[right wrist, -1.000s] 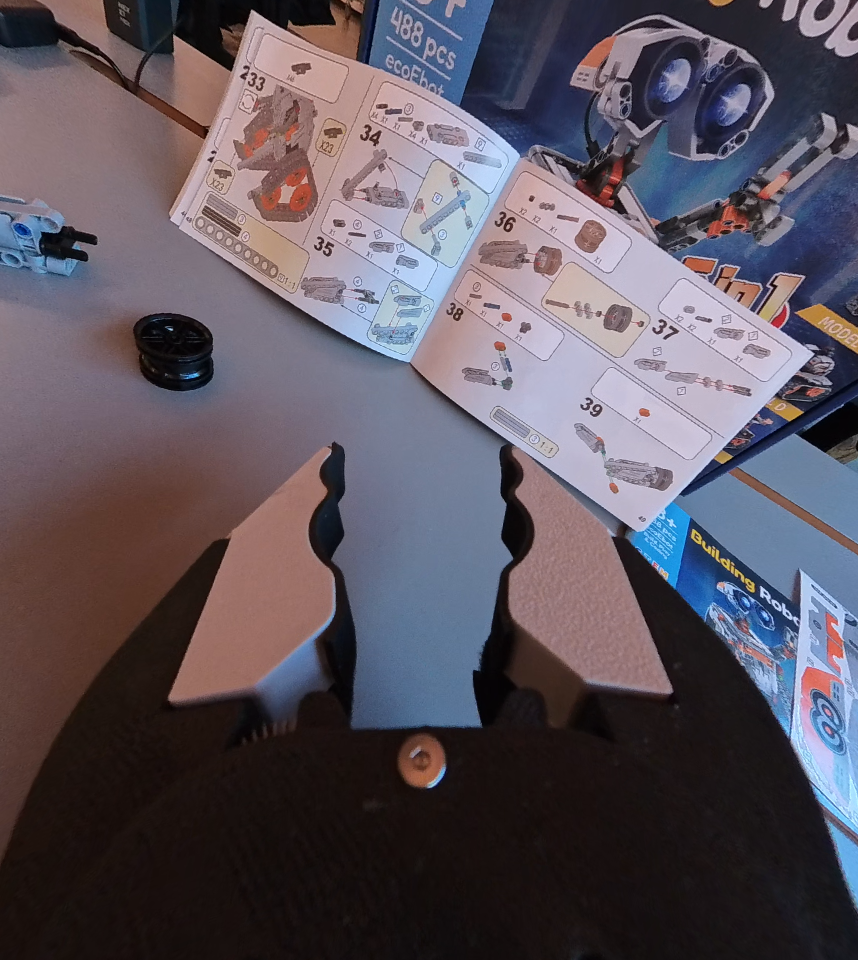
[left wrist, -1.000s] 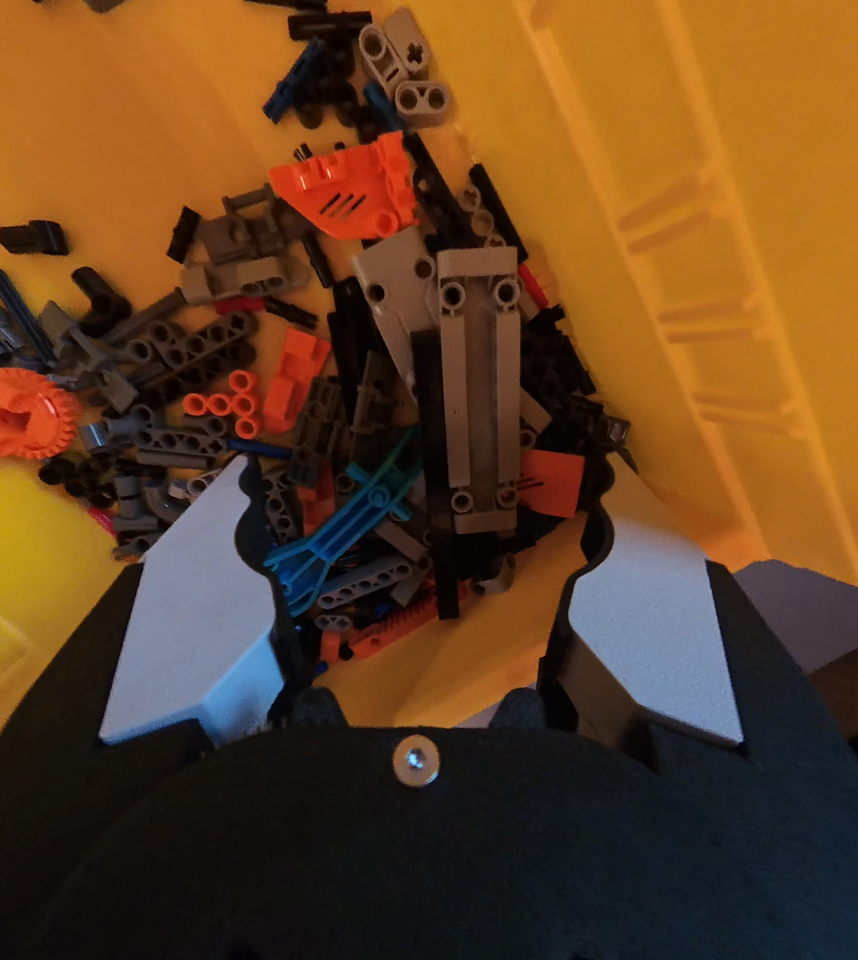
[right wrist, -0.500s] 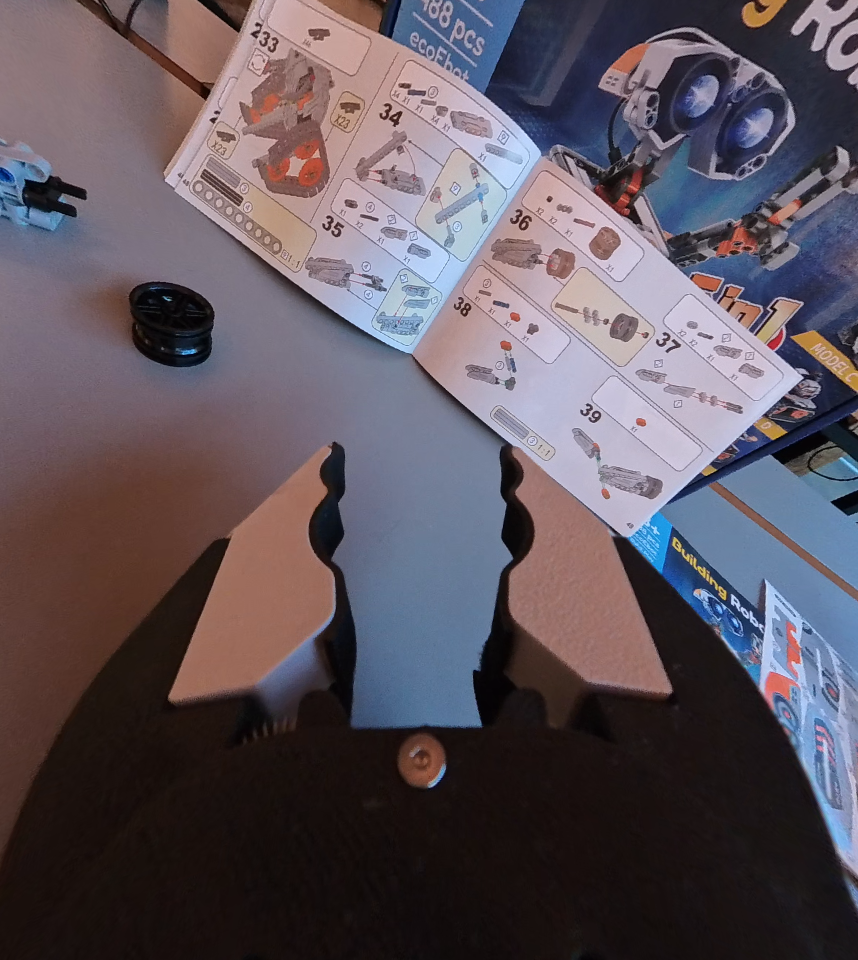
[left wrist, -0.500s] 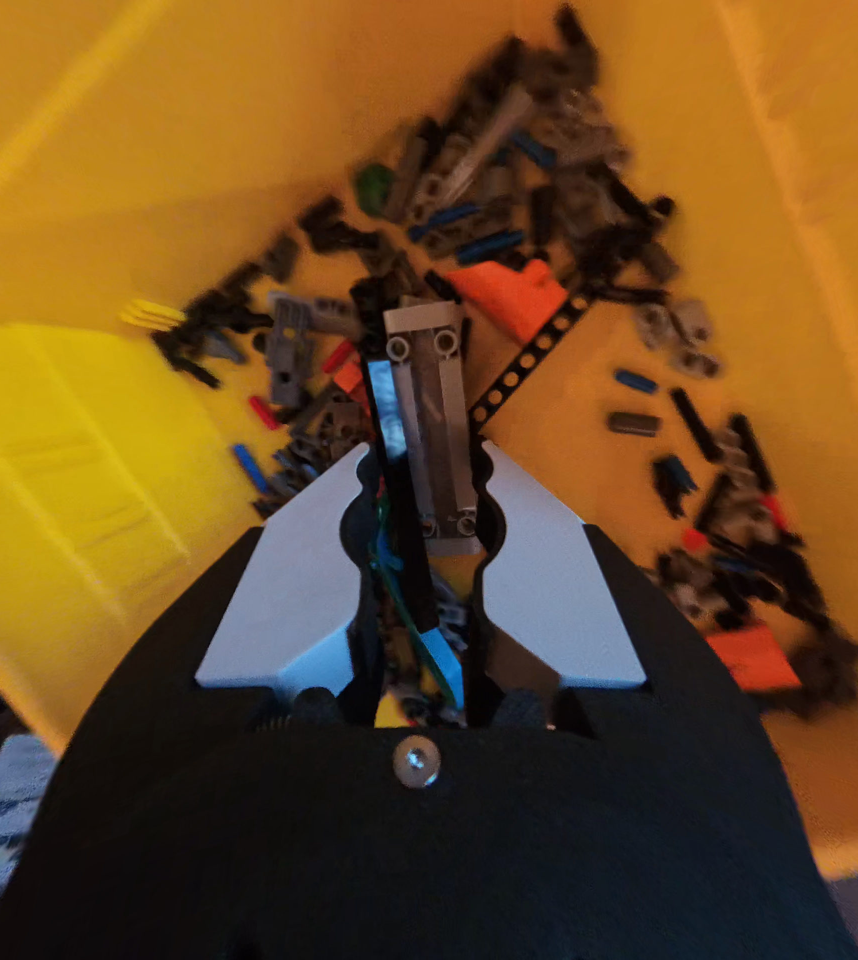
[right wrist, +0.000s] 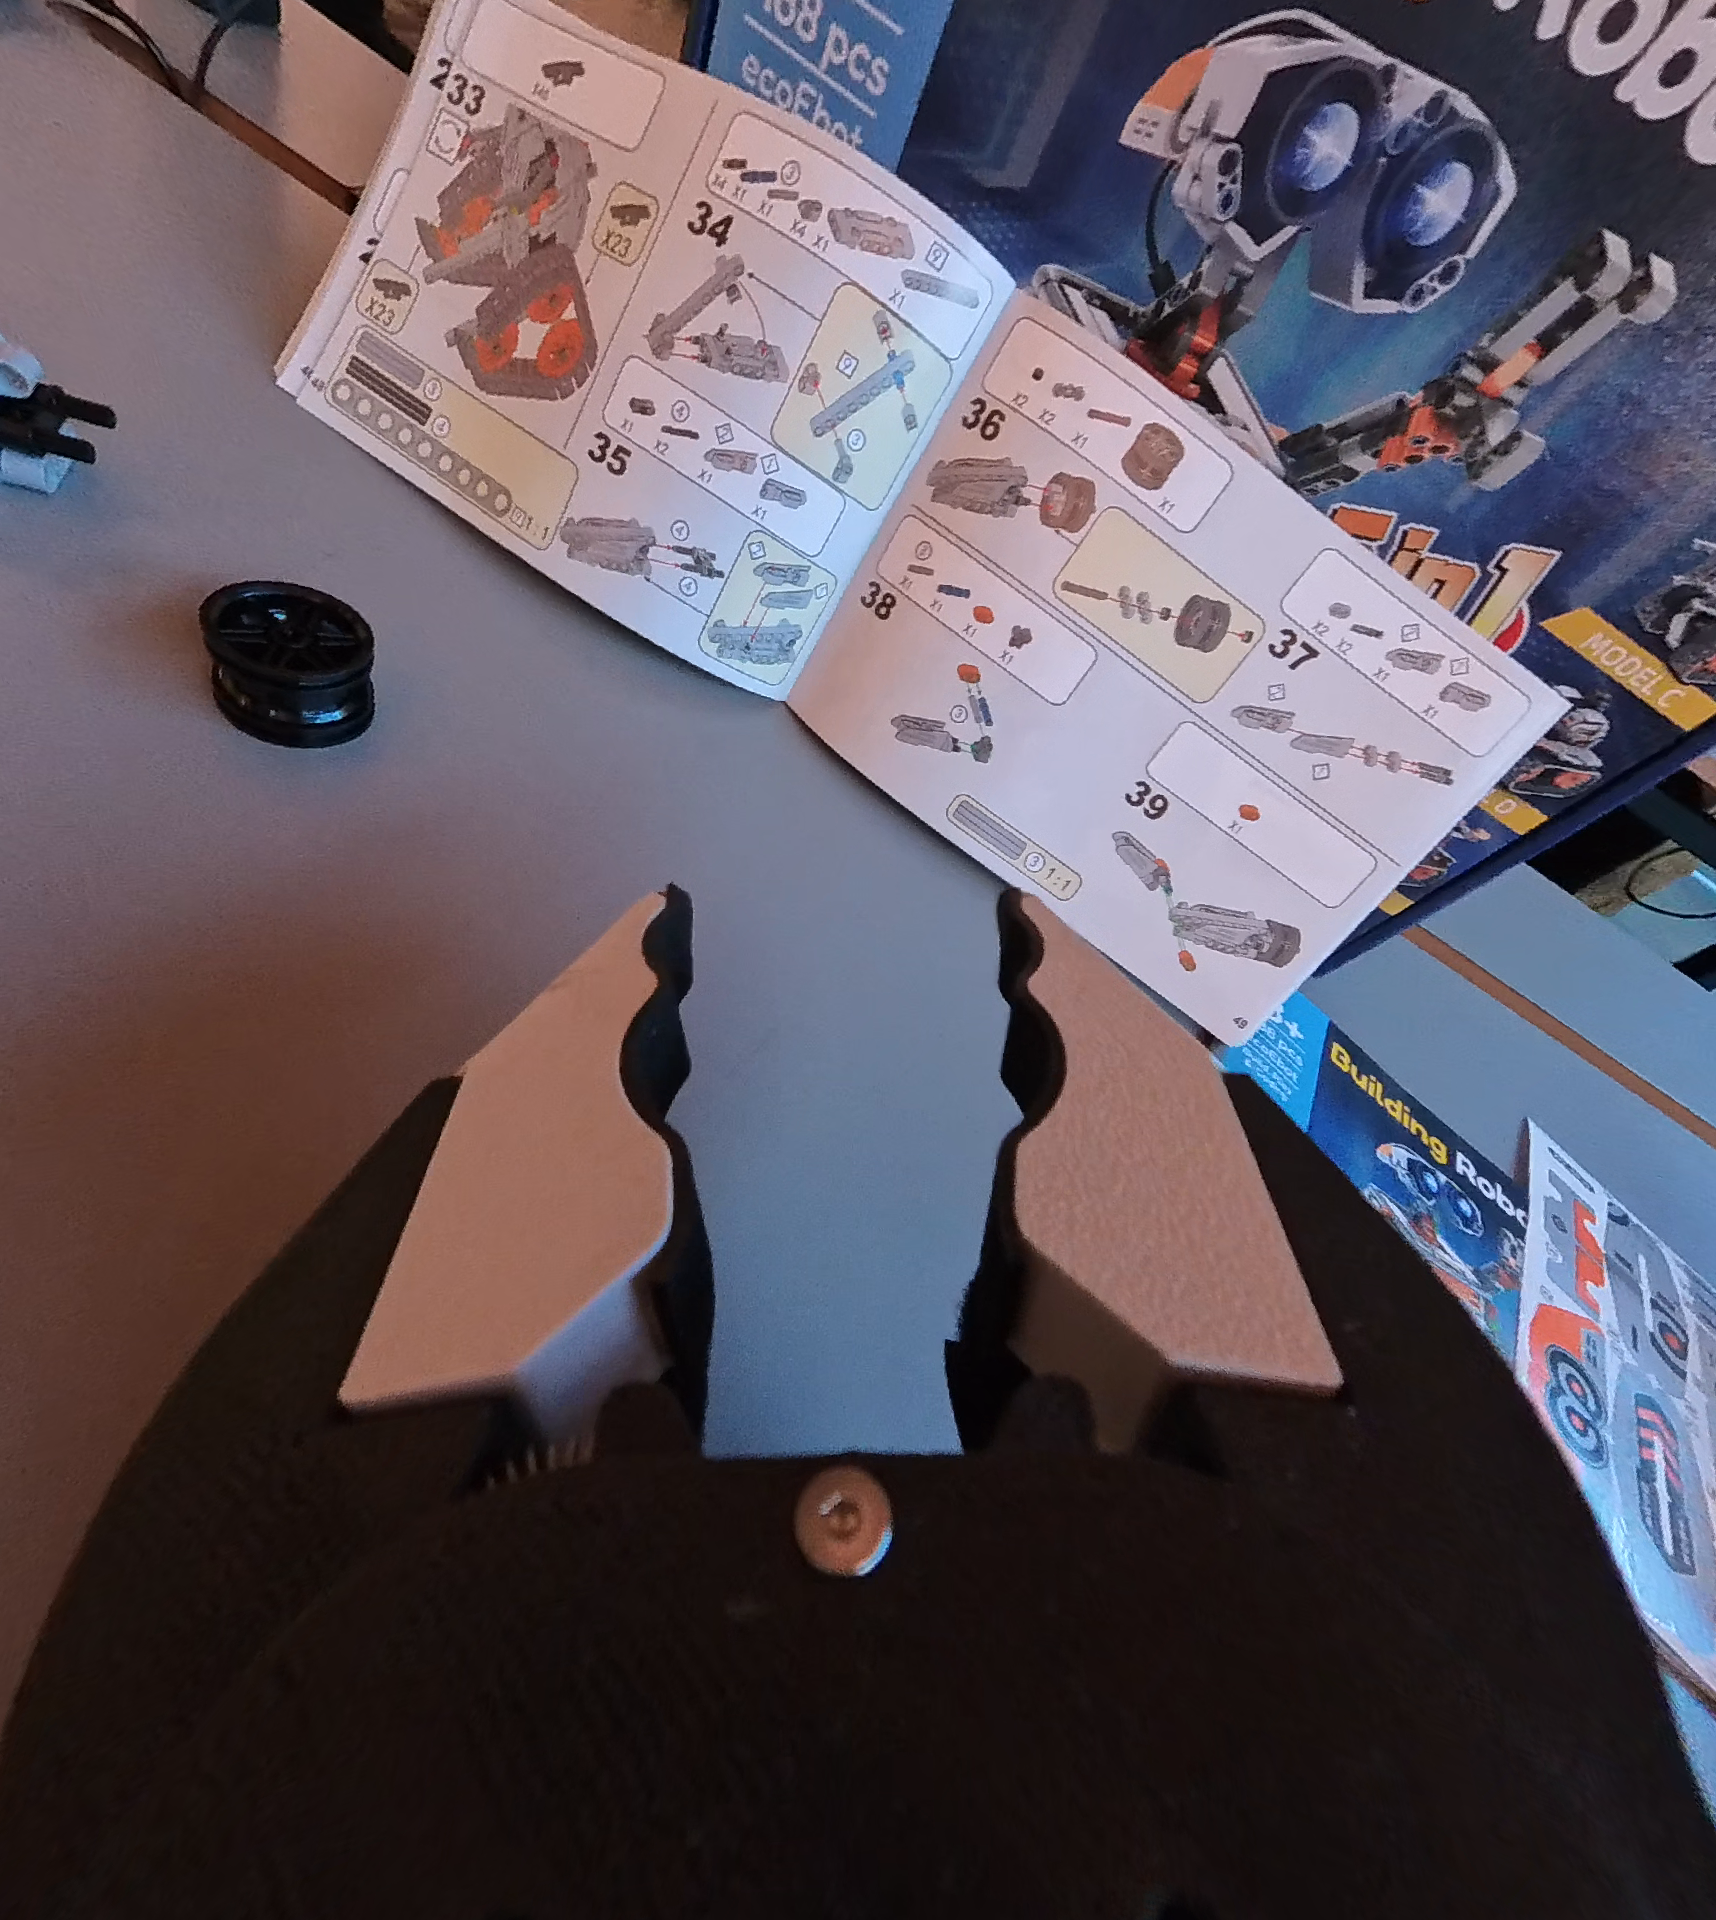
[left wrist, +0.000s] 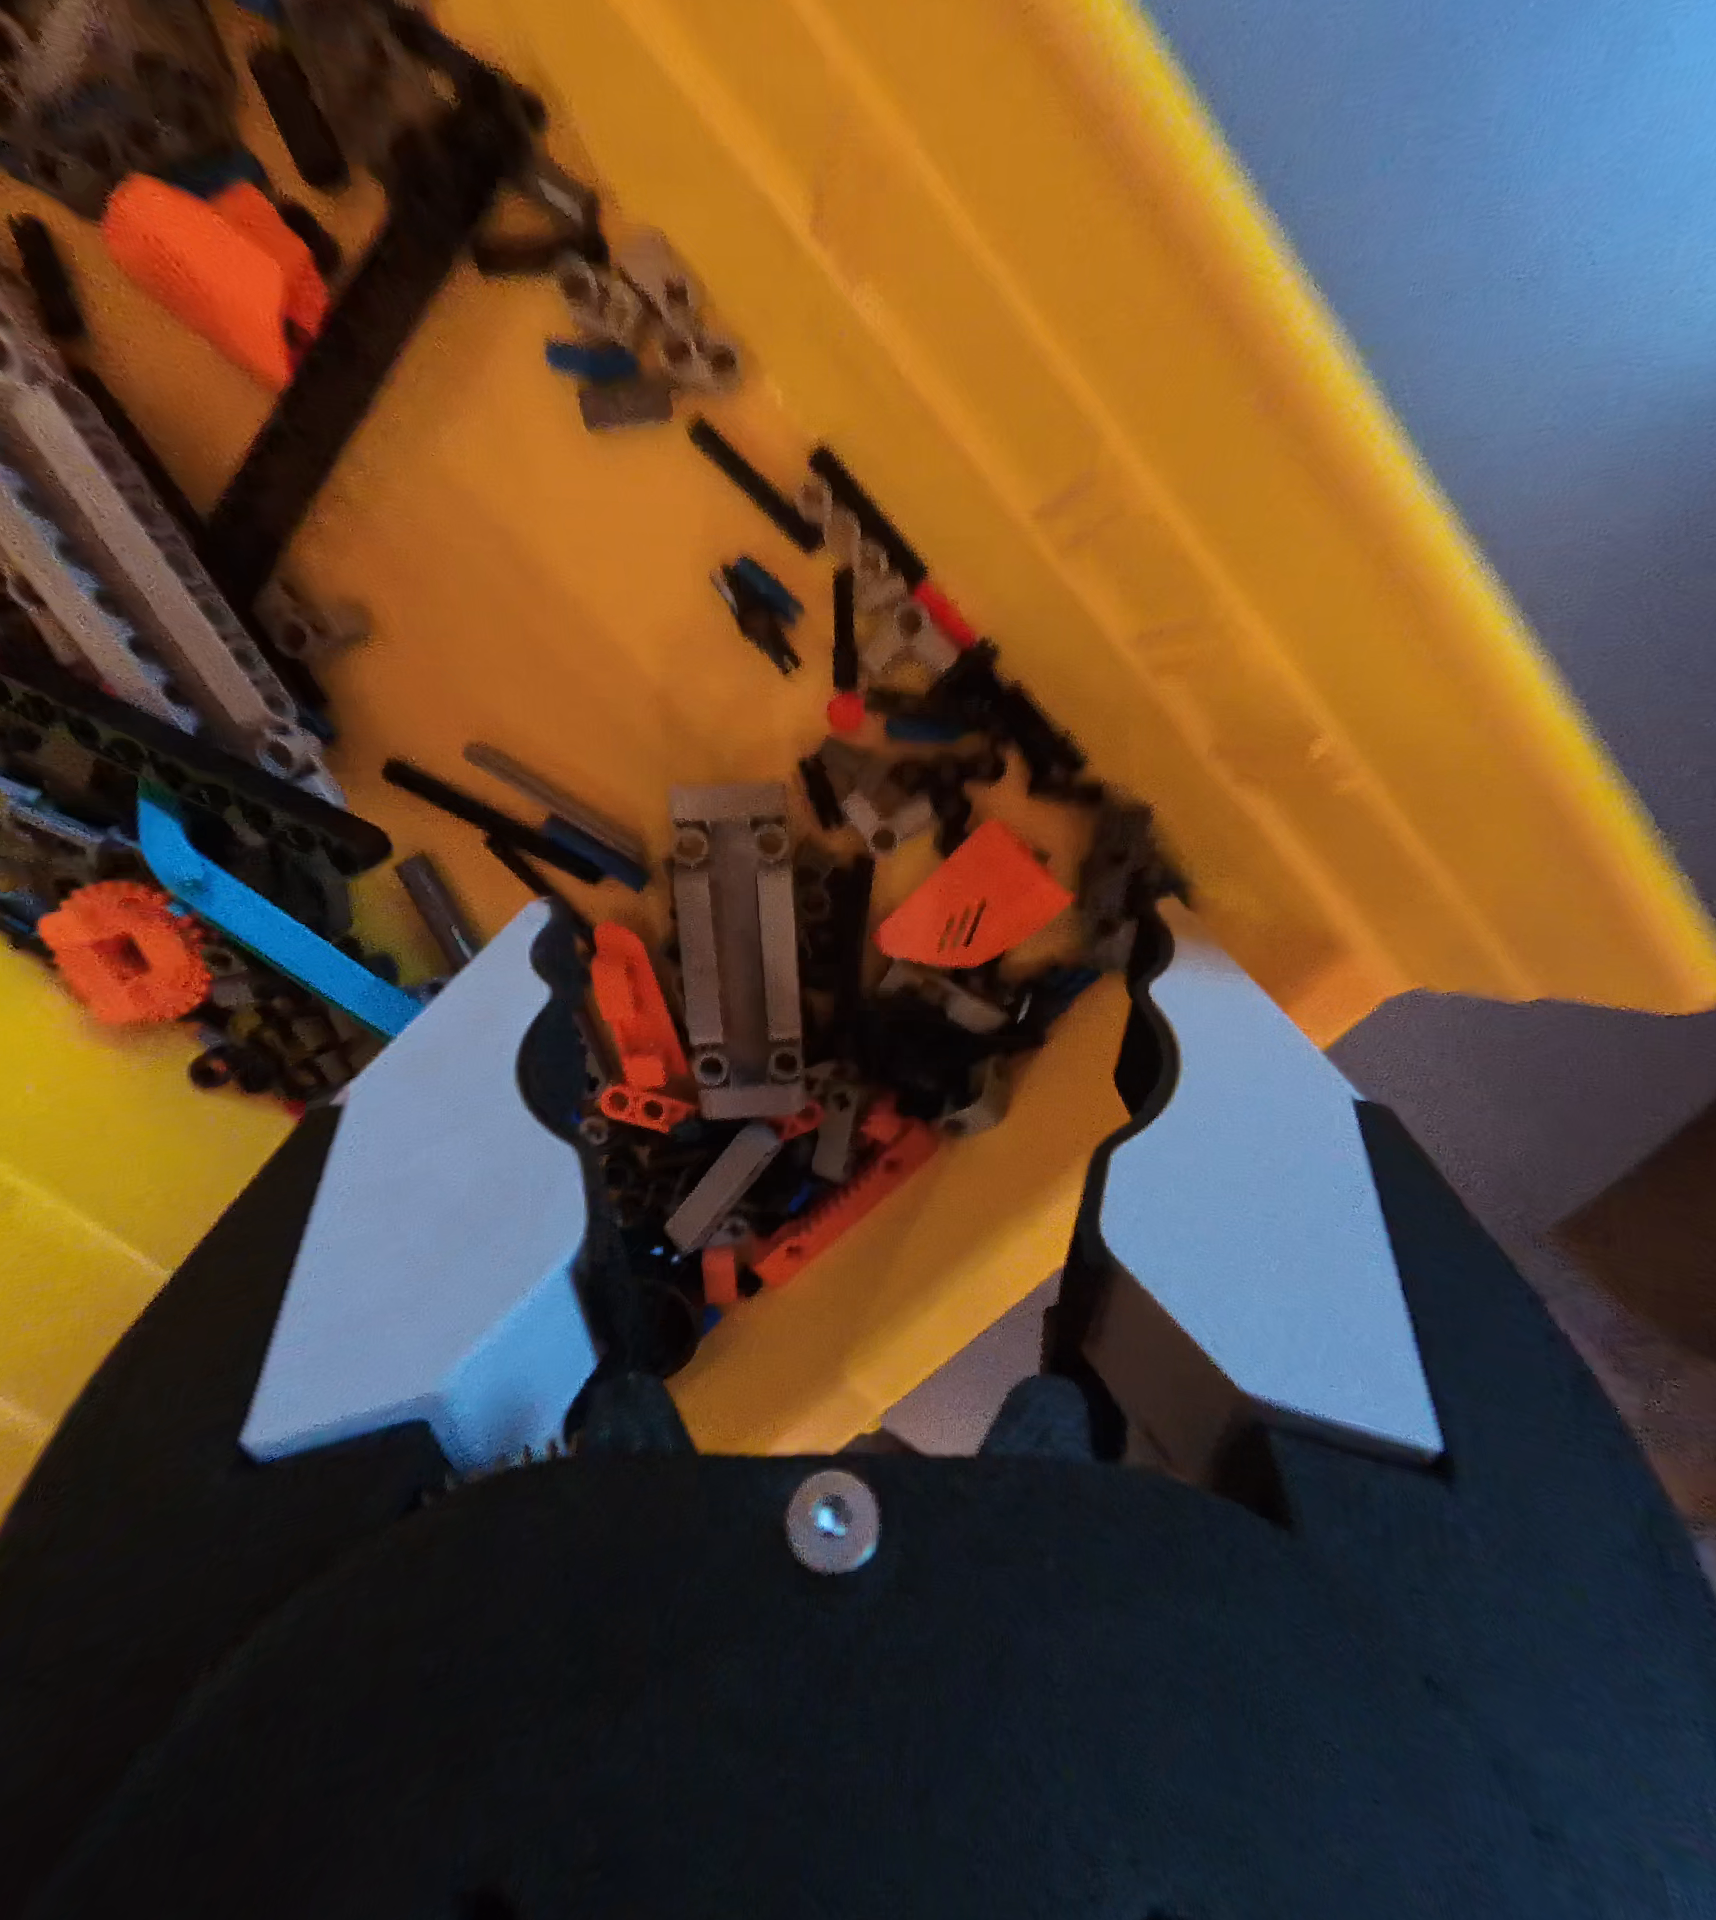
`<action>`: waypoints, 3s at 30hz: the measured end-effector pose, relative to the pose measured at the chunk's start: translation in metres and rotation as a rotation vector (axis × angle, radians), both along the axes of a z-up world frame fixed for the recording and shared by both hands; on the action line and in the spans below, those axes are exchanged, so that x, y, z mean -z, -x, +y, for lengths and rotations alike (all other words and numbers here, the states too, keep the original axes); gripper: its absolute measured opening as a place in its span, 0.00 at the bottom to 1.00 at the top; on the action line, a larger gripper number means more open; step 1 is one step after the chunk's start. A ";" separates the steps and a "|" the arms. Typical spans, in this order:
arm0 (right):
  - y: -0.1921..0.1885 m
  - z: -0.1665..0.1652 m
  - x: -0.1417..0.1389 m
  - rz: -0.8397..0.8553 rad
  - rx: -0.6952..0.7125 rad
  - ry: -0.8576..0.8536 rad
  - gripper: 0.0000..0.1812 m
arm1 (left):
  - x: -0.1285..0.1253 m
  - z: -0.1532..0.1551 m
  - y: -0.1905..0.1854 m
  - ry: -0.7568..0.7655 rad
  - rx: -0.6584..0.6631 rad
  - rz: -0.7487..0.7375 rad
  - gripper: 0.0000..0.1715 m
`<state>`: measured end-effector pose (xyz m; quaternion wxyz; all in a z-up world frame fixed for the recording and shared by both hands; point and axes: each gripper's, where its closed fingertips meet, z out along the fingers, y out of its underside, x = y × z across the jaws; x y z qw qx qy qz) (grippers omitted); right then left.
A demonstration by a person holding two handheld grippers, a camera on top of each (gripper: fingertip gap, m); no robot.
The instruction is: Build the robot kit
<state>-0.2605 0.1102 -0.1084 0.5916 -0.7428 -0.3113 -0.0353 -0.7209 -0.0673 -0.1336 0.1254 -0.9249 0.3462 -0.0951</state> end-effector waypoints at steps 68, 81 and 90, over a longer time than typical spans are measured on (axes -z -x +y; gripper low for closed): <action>-0.004 0.006 0.020 -0.252 0.031 -0.007 0.31 | 0.026 0.011 0.040 0.257 -0.362 -0.030 0.07; -0.004 0.006 0.021 -0.258 0.029 -0.007 0.31 | 0.028 0.011 0.040 0.194 -0.338 0.064 0.03; -0.003 0.006 0.022 -0.264 0.023 0.000 0.30 | 0.013 0.015 0.043 0.140 -0.361 0.042 0.03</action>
